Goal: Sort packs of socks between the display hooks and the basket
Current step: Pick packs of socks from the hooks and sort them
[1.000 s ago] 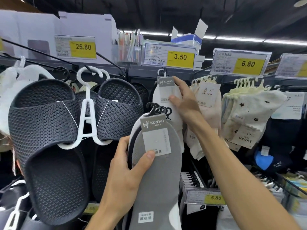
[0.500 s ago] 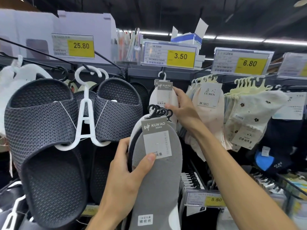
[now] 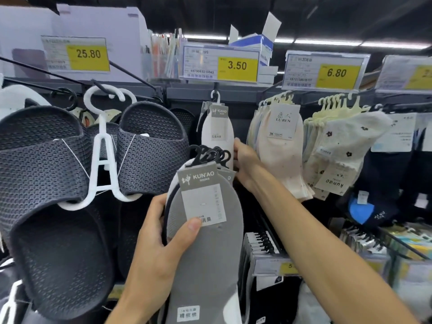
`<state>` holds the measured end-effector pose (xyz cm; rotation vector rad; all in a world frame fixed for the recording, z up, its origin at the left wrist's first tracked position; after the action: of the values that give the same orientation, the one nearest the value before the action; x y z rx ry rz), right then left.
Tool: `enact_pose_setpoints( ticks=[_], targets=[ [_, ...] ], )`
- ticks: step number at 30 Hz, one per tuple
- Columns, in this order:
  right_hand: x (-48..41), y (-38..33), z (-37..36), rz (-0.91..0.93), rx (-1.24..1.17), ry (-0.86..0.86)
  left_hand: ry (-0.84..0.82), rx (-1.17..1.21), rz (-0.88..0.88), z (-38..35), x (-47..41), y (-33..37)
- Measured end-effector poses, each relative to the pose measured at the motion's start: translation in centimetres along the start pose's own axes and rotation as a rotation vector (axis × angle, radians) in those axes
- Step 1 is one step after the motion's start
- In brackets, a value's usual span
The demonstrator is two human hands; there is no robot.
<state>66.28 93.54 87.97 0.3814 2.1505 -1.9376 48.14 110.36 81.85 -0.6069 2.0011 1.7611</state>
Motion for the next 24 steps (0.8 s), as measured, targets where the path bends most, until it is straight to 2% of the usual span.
enact_pose_setpoints(
  ticks=[3, 7, 9, 13, 18, 24],
  targets=[
    [3.0, -2.6, 1.1, 0.135, 0.129, 0.015, 0.026, -0.029, -0.008, 1.0, 0.8, -0.1],
    [12.0, -6.2, 2.6, 0.534, 0.328, 0.009, 0.083, -0.017, 0.005, 1.1, 1.0, -0.4],
    [16.3, -6.5, 2.5, 0.662, 0.425, -0.01, 0.107, -0.001, 0.002, 0.6, 0.9, -0.4],
    [19.0, -5.0, 1.5, 0.624, 0.455, -0.118, 0.079, 0.033, 0.004, -1.0, 0.6, -0.3],
    [17.9, -4.4, 3.7, 0.591, 0.344, -0.087, -0.052, 0.139, 0.077, -2.5, 0.6, -1.1],
    [17.4, -3.7, 4.9, 0.529, 0.169, -0.081, 0.016, 0.081, 0.027, -2.4, 0.0, 0.0]
  ],
)
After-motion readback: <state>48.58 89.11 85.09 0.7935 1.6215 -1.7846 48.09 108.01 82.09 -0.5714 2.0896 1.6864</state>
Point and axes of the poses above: each hand's wrist, its own x-axis away from the middle knuckle, its own z-axis out of the back of the hand, y = z × x, the point moved 8 cm from there along -x, towards the middle knuckle, and after that the axes turned 10 degrees about z, right-handed, at the moved point
